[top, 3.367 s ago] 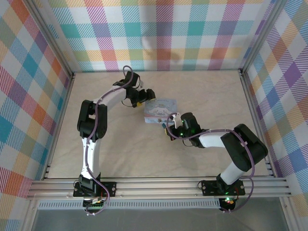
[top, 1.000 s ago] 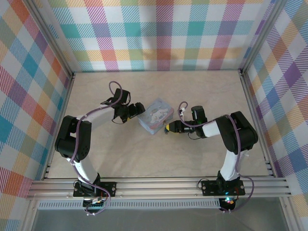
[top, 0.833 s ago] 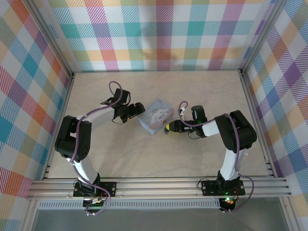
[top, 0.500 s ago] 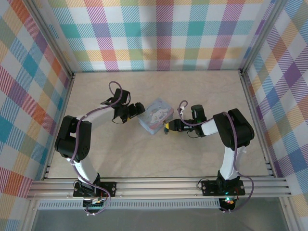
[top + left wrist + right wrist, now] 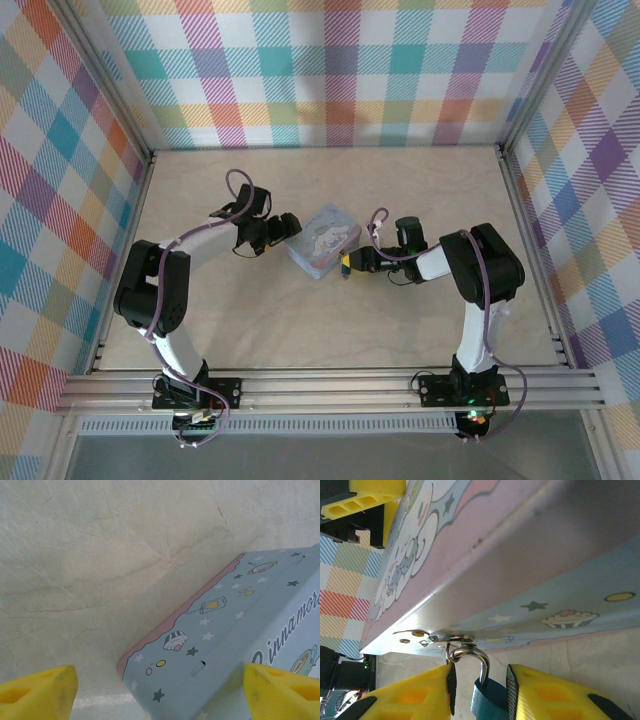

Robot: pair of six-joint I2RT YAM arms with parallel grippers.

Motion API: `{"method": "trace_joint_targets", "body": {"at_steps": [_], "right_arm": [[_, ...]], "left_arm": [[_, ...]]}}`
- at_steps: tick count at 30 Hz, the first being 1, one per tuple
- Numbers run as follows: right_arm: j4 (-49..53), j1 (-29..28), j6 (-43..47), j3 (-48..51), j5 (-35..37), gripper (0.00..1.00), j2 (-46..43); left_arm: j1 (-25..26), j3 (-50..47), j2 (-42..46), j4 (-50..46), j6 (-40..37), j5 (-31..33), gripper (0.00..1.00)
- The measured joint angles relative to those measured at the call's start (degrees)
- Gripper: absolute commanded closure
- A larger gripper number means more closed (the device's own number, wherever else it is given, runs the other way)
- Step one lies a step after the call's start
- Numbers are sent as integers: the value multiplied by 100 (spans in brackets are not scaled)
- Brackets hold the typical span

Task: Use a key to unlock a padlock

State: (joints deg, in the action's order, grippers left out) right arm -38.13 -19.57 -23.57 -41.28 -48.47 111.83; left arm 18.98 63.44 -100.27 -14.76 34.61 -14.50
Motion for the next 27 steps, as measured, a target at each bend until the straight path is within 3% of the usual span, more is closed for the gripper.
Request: {"method": "trace_joint_targets", "body": {"at_steps": [8,20,27], "right_arm": [[-313,-50,-103,0,-20,69,131],[-796,-142,-343,79,173,93,286],[-721,-153,-411,155,400,99,166]], "left_arm": [[50,-50,7,79,92,7,16],[87,-107,39,146,166,63,16],[114,-149,94,149,166,153,16]]}}
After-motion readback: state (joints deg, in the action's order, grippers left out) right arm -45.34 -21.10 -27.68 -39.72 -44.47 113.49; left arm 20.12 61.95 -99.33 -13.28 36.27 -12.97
